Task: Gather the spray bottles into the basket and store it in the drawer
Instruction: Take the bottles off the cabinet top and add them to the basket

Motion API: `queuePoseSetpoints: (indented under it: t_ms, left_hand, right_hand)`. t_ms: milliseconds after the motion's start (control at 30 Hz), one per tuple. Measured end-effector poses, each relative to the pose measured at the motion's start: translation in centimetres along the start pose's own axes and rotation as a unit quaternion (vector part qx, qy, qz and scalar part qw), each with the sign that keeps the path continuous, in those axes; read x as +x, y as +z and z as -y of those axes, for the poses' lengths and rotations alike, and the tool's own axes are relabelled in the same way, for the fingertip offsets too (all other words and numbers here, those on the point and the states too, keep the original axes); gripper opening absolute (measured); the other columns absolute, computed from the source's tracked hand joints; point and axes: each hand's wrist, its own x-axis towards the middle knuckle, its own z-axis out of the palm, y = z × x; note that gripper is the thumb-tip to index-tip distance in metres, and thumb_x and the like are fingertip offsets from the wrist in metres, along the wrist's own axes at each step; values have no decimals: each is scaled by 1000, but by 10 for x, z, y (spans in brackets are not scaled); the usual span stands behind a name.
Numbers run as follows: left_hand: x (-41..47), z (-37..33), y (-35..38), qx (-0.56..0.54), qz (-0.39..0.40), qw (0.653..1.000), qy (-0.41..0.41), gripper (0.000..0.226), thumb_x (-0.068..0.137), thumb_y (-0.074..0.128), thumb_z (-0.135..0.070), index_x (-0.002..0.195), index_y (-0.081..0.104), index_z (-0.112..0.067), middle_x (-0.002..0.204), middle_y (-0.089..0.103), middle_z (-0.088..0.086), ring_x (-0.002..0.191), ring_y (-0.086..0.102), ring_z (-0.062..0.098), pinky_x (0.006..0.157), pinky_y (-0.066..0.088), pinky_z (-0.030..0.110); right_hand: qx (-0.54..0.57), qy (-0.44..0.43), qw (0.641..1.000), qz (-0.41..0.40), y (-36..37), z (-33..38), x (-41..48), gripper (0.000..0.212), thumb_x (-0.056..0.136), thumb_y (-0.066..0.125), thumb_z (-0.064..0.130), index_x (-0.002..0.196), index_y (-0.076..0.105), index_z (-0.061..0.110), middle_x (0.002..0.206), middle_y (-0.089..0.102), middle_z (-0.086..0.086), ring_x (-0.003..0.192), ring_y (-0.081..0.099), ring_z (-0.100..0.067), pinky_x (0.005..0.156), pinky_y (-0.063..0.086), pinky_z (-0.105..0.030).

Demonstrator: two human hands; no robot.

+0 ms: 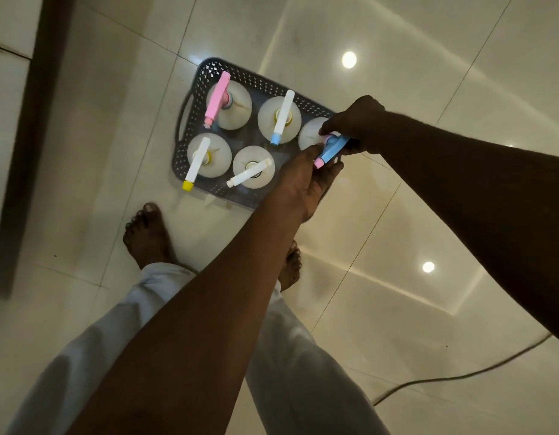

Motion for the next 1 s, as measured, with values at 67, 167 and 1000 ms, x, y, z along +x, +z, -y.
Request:
queuePoseSetpoints:
  t_ms: [67,167,1000]
  left_hand:
    - [-6,-2,-1,7,-5,1000,2,34,103,63,-13,133,59,3,102,69,21,90,71,26,78,66,38]
    - [-17,-2,-4,12,-13,1000,3,16,102,65,-17,110,64,-3,102,70,22,92,72,28,75,67,38]
    - [-465,-204,-88,214,-121,932,267,31,84,69,-44,110,75,-28,109,81,-2,104,77,19,85,59,35]
  right_hand:
    - [0,3,1000,1,-1,1,-4,35,85,87,23,86,57,5,81,73,-16,50,73,-20,38,55,-24]
    - [30,8,999,-9,0,-5,-13,31,89,82,27,87,61,3,89,77,-20,55,74,-23,43,58,-27]
    - [131,-218,966,40,87,152,-509,43,102,56,50,95,73,11,96,78,-13,92,76,-31,91,60,-60]
